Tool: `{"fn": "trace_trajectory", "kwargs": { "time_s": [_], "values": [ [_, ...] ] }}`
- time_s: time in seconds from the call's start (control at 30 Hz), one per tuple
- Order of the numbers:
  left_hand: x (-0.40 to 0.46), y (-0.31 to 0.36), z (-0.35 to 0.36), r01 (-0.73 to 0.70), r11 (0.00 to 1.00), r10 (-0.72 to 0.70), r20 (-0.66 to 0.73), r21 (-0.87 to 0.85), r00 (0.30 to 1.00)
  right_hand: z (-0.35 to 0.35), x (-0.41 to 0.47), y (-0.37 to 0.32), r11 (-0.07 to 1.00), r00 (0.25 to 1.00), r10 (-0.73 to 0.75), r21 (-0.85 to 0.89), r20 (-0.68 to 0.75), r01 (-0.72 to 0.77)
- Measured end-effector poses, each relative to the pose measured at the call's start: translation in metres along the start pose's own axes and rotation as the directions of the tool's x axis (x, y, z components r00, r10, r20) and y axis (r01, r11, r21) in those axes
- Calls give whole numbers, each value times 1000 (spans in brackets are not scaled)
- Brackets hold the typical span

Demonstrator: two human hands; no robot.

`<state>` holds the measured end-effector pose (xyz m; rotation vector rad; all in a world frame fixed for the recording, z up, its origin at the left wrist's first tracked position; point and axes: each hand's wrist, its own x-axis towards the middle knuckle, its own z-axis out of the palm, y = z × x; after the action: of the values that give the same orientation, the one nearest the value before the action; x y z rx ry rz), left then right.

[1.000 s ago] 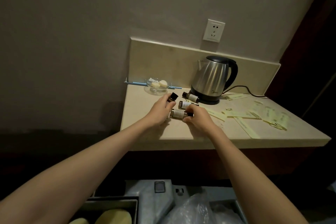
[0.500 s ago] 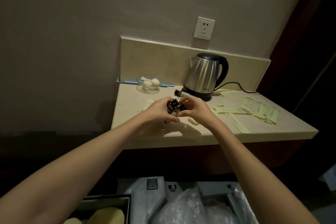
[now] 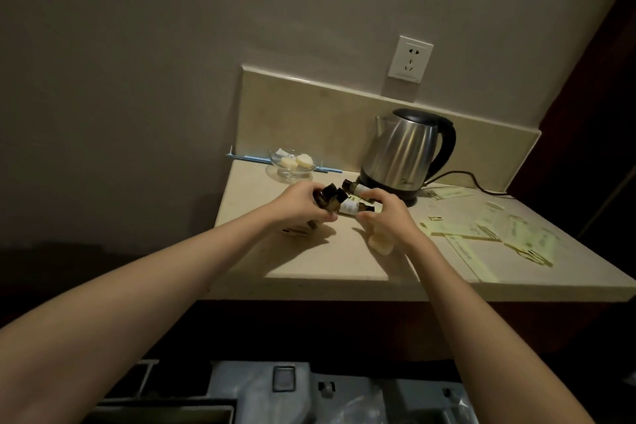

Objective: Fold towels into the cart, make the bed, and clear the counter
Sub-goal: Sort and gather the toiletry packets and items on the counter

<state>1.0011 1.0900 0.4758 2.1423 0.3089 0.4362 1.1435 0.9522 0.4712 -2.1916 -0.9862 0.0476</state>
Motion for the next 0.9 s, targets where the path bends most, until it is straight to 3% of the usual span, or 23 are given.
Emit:
{"fn": "trace_trajectory", "kwargs": {
  "time_s": [0.23,0.43,0.57,0.77,0.9],
  "values": [
    [14,-8,4,4,997,-6,-20,-80,1000,12,18,18,991,999,41,-127,17,-39],
    [16,-10,3,7,988,-11,-28,-153,1000,1,8,12,989,1000,10,150,-16,-8],
    [10,-3,0,38,974,-42,-14,-222,999,-7,-3,1,971,999,-53,232,-7,53],
    [-9,12,-13,174,937,-77,304,-304,950,-24,-25,-22,943,988,-151,303,15,139],
    [-23,20,-14,220,909,-70,391,-353,918,-27,-38,-37,923,987,-158,361,33,136]
  ]
}}
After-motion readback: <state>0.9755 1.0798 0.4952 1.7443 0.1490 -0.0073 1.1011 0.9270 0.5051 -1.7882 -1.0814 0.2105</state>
